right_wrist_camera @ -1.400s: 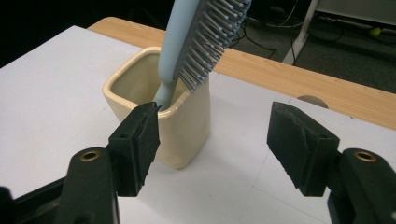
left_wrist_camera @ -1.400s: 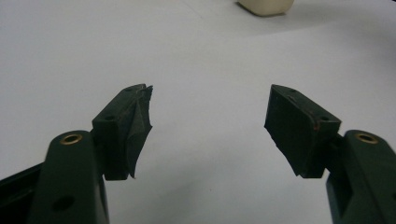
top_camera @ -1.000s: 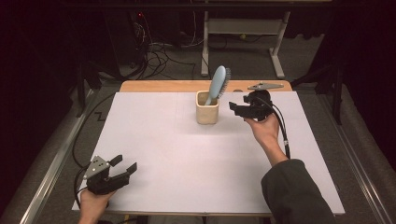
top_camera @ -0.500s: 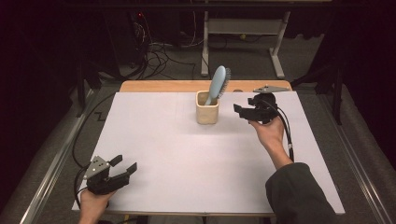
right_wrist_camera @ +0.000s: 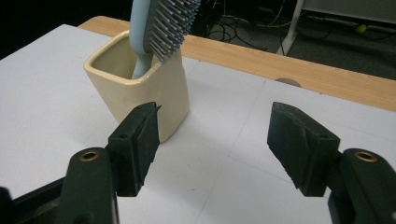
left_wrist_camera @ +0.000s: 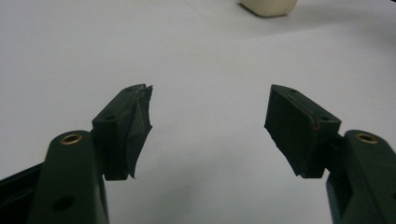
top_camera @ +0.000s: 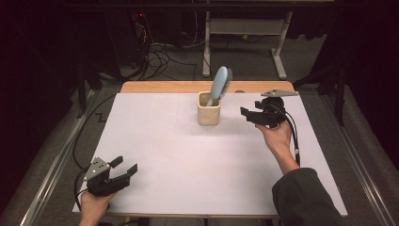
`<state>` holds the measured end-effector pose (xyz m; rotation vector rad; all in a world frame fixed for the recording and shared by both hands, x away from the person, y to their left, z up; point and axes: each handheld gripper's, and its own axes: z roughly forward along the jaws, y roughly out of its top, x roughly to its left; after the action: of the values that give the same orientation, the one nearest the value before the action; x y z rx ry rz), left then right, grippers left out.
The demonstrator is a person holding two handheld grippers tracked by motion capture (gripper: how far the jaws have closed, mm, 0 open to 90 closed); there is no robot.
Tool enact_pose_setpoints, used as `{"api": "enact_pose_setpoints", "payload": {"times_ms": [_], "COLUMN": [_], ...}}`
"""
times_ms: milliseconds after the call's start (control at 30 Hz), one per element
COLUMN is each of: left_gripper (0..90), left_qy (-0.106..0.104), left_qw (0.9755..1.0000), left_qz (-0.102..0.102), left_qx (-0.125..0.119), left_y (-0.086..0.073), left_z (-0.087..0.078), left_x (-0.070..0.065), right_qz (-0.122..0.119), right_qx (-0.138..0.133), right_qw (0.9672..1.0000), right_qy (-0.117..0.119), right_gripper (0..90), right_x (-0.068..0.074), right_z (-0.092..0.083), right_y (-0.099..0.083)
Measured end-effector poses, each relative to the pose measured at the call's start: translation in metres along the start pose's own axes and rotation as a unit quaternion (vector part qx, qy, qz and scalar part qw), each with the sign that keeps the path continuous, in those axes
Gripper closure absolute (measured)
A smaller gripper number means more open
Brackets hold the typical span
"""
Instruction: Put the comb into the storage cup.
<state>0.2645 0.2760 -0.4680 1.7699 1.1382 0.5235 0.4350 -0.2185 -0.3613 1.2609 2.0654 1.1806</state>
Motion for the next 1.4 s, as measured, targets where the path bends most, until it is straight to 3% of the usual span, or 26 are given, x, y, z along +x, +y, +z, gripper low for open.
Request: {"api": "enact_pose_setpoints", "payload": {"times_ms": [1400], "left_gripper": [31.1], "left_qy": [0.002], "left_qw": [1.0000], "left_qz": [-0.004], "left_qx": [0.001], "left_y": [0.000], "left_z": [0.000], "left_x": [0.001], "right_qz": [0.020], "right_qx": [-0.007], "right_qw": [0.9997], "right_qy": [-0.010], "right_gripper": [34.4], "right_x": [-0.022], "right_z": [-0.024], "right_y": [-0.025]}}
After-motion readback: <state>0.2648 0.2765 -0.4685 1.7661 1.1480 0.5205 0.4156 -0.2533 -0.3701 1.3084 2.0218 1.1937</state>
